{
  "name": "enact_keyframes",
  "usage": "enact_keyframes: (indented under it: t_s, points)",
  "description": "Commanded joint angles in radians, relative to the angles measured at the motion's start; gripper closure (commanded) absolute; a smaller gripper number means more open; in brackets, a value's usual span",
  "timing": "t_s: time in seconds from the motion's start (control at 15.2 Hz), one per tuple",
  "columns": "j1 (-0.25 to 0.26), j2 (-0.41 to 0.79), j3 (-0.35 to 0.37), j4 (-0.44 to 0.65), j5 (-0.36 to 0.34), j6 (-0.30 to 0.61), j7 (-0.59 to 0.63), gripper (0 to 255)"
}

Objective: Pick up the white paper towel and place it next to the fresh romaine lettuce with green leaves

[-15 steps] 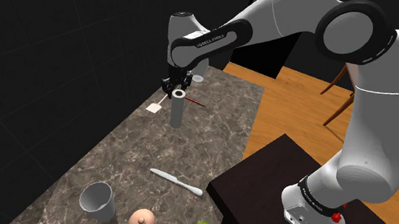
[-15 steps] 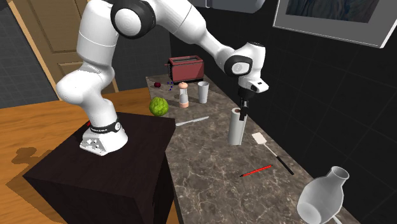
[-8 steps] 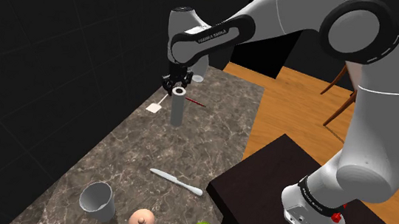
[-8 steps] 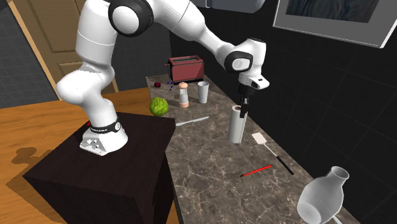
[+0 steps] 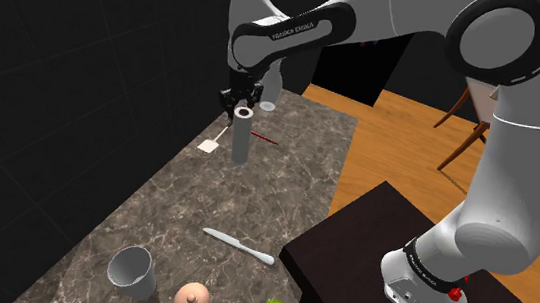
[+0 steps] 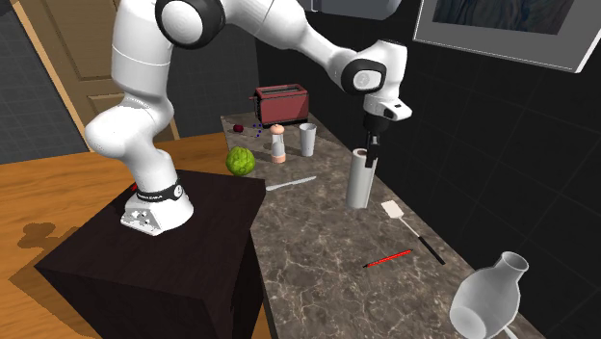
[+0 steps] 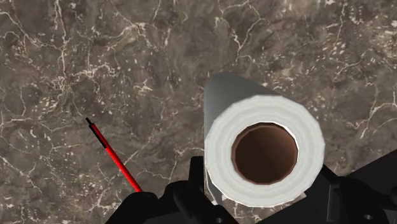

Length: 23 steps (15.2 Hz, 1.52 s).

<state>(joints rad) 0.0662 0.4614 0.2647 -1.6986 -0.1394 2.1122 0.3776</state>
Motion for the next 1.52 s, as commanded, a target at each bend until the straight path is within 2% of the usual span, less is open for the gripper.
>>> enact_keyframes:
  t_s: [0.0,1.45]
  points:
    - [-0.001,-0.014,0.002,0.009,0.004,-0.022,-0.002,255]
    - [-0.003,-0.098,0.017,0.186,0.035,-0.281,-0.023,255]
